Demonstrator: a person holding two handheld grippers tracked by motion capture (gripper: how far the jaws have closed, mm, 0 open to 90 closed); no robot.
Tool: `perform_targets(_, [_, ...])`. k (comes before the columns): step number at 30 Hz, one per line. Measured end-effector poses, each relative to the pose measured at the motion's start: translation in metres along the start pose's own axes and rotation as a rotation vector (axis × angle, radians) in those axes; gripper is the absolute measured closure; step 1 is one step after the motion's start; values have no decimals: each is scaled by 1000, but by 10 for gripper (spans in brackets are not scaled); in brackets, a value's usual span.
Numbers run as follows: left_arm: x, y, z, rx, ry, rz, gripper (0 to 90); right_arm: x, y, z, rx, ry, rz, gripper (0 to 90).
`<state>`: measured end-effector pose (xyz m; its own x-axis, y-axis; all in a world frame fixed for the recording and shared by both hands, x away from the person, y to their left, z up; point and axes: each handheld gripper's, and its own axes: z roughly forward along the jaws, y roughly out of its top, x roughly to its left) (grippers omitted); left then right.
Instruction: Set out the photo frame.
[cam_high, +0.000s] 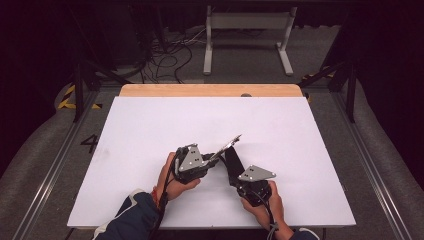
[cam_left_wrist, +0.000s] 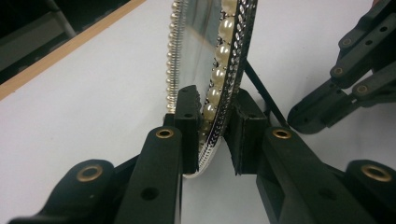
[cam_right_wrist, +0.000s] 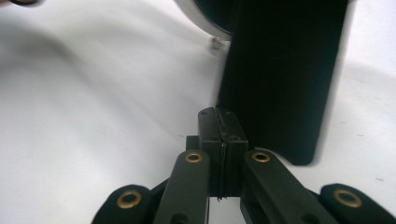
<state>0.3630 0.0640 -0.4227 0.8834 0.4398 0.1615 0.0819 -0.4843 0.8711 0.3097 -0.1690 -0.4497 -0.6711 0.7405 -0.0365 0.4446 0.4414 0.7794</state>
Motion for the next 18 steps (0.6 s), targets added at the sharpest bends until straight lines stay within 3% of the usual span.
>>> perform_targets(2, [-1,1,0,6,6,-1,761,-9,-3,0,-1,10,34,900])
perform_targets(6, [-5,3,-1,10,18,2,761,-11,-3,-3,-9,15,40,900])
perform_targets(11, [-5,1,0,7,15,15,735,7,6,-6,-64,81,-3,900])
perform_targets(15, [-6,-5,7,43,13,41,644,14,9,1,-64,89,-20,900])
perform_targets(18, [-3,-10,13,69,6,27,623,17,8,10,-43,72,-23,900])
